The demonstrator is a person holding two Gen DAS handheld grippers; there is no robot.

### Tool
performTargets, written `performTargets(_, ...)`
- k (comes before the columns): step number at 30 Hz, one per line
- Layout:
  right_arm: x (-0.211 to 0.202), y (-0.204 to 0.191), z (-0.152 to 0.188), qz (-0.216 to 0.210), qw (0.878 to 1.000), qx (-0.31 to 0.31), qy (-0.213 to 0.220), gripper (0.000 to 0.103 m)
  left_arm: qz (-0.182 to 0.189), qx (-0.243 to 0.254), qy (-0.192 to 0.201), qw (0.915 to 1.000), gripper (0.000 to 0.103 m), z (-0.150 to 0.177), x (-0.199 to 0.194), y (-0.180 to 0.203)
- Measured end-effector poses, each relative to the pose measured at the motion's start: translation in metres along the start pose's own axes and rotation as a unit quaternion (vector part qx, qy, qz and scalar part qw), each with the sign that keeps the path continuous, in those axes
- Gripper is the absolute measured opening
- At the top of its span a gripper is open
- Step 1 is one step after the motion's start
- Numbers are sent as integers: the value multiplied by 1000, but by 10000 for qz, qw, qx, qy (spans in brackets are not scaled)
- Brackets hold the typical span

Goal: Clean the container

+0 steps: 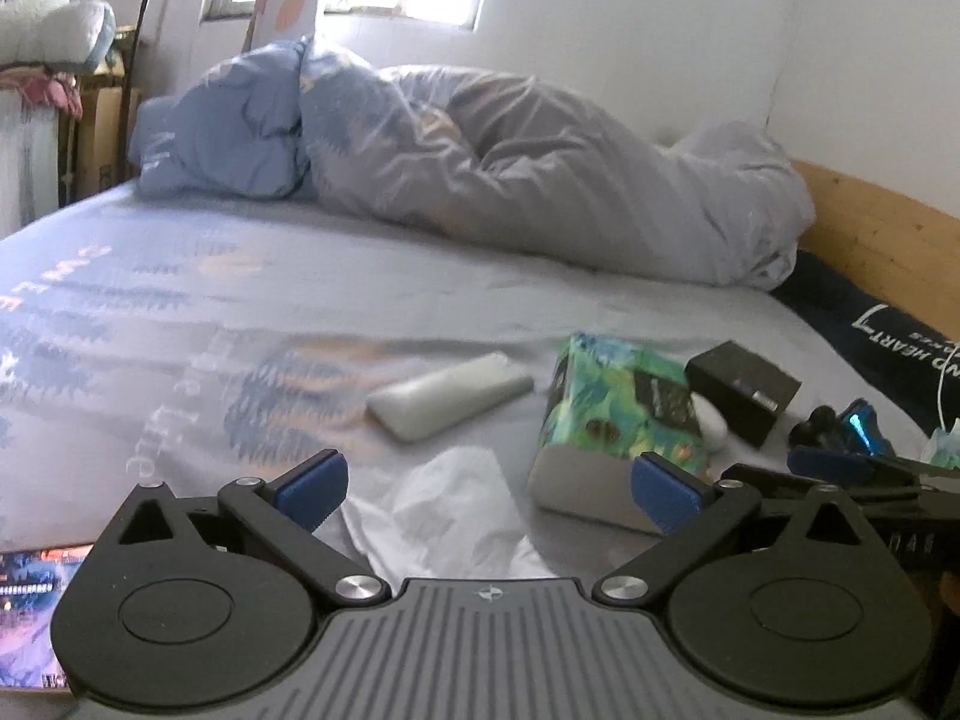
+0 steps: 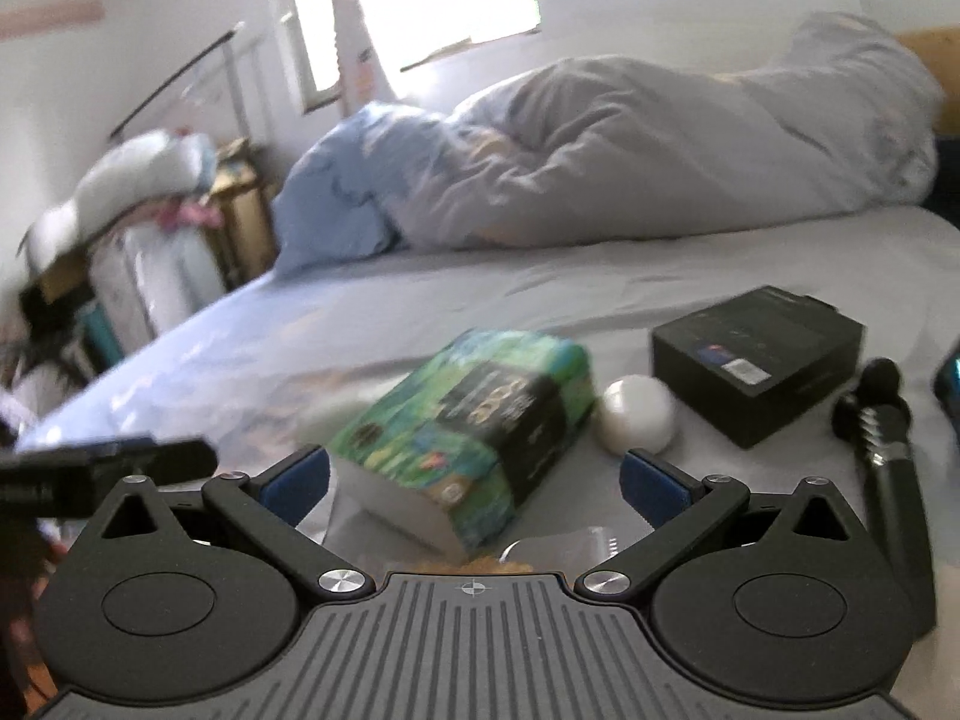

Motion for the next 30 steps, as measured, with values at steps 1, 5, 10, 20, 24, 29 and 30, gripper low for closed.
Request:
performTargets(1,0,0,0,8,10000,37,16,103,9,33,32,10000,103,-1,0,2)
performTargets(5,-2,0,0,38,9998,186,78,103,63,155,210,9996,103,-2,-3,7)
performTargets(10,-3,0,-1,76,9992,373,157,103,114,-41,256,9996,103,-3,0,7)
performTargets(20,-7,-1,-1,152,9966,745,313,103,145,169,43,9997,103,3,11,26)
performTargets(24,-8,-1,-1,183,9951,893,376,103,5,302,69,9995,103,5,13,31)
performTargets(29,-10,-1,-1,221,9929,1079,454,103,-75,394,77,9992,103,7,14,35)
performTargets(30,-10,-1,-1,228,9924,1116,469,103,-89,384,82,9992,103,7,14,35)
Point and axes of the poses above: each gripper's, at about its wrist camera, not at the fingertips, and x roughly the way its jaws point, y to its right, z to its underside, the point moved 2 cm from there along x, roughly the way its jaws point, and after that the axes turned 11 degrees about -y, right-handed, at the moved point
